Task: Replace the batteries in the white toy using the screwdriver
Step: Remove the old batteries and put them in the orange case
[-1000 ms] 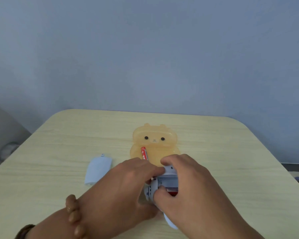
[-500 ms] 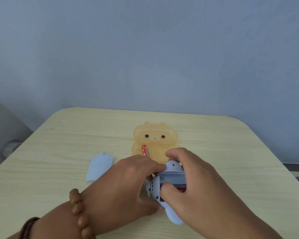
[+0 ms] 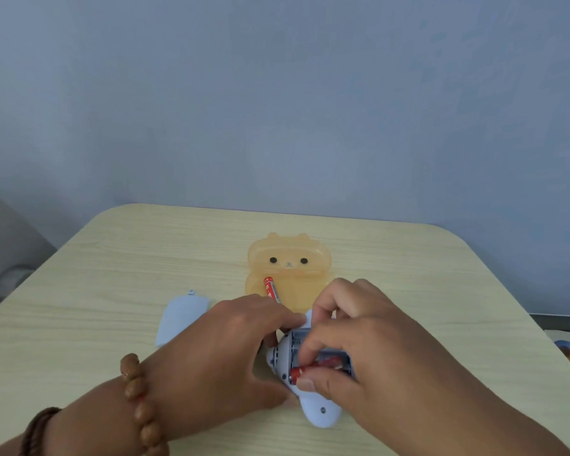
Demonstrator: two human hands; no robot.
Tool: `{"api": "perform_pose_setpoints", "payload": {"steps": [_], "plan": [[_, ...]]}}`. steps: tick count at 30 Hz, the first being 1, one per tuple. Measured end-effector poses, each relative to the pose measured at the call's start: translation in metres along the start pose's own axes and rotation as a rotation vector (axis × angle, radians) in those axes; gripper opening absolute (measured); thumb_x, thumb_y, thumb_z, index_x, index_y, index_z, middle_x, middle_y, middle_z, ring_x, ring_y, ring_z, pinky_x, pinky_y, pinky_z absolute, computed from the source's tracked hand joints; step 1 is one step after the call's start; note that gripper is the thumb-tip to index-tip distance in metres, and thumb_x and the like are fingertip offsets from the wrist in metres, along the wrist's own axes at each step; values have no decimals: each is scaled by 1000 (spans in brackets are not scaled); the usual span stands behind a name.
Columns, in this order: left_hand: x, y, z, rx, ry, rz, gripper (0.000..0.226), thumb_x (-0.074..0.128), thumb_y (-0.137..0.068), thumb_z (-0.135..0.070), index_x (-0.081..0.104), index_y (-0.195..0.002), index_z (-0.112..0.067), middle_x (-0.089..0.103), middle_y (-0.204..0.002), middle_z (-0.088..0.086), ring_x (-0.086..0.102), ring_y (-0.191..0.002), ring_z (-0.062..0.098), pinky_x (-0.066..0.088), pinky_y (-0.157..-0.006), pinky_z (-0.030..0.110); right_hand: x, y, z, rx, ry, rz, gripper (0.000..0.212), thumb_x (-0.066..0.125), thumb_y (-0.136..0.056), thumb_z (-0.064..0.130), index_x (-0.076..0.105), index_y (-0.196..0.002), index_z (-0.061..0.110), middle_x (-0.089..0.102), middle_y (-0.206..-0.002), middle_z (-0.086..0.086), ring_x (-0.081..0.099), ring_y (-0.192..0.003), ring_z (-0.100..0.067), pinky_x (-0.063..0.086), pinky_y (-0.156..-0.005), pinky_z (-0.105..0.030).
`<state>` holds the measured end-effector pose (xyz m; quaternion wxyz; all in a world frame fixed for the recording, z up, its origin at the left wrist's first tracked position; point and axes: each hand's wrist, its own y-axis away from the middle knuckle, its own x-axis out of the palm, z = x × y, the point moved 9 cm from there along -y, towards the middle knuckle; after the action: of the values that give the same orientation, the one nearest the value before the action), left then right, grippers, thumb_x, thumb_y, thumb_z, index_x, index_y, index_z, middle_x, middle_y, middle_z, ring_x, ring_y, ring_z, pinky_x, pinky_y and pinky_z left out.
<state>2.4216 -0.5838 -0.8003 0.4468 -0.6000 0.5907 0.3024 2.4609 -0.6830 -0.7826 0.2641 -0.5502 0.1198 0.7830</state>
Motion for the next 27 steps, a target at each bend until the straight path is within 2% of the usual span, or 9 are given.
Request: {"api": "perform_pose_setpoints", "payload": {"steps": [3,6,10,12,14,16,18,22,27], "plan": [[1,-1,0,-17,55,21,59,73,-61,-53,63,-117,-41,55,-83,-26,51,-82,-14,36,-71,1,2,0,5,-82,81,-32,30,56,-75,63,72,-86,41,50,-95,23,49,-87,-4,41,-71,-20],[0,-1,1,-17,45,26,58,75,-62,-50,63,-118,-40,59,-87,-24,53,-87,-6,36,-73,2,3,3,2,-105,44,4,36,48,-72,66,67,-92,42,50,-96,25,44,-86,3,41,-76,-19],[0,0,2,-27,9,32,59,78,-62,-47,63,-119,-41,56,-88,-29,48,-82,-21,31,-76,-3,-4,7,9,-187,57,-2,18,61,-74,53,62,-87,40,59,-80,24,42,-75,9,49,-69,-24],[-2,0,-2,-17,-16,23,56,74,-62,-49,63,-116,-44,52,-83,-32,42,-79,-27,32,-74,-1,-1,6,7,-179,59,-12,22,61,-73,51,60,-93,41,59,-80,23,42,-72,8,49,-70,-24],[-4,-1,-3,-27,-43,-5,52,70,-65,-52,60,-116,-48,54,-83,-29,42,-78,-25,35,-69,7,3,6,6,-175,59,-5,28,56,-74,53,61,-100,44,57,-88,25,39,-74,7,46,-73,-19],[-5,0,-1,-30,-19,9,50,72,-65,-51,61,-114,-46,57,-86,-28,45,-81,-22,36,-73,6,0,4,4,-134,-29,-6,30,51,-77,58,61,-103,47,57,-98,26,48,-81,4,41,-75,-17],[-3,0,0,-46,20,50,49,76,-65,-48,58,-111,-46,57,-87,-30,48,-86,-18,35,-76,2,-9,3,3,-78,-235,17,24,59,-80,55,65,-102,47,61,-105,23,60,-91,-2,47,-76,-19],[-4,0,3,-50,15,13,63,77,-70,-48,54,-128,-42,55,-98,-30,51,-95,-11,35,-78,0,-42,-18,-15,34,-449,-177,15,74,-78,26,71,-89,36,74,-85,12,70,-72,-11,58,-70,-29],[-2,2,5,-64,9,21,65,73,-69,-53,52,-130,-44,54,-104,-31,51,-98,-12,36,-77,2,-38,-74,-43,165,-385,-220,15,79,-81,30,72,-93,33,77,-74,9,74,-68,-4,55,-64,-27]]}}
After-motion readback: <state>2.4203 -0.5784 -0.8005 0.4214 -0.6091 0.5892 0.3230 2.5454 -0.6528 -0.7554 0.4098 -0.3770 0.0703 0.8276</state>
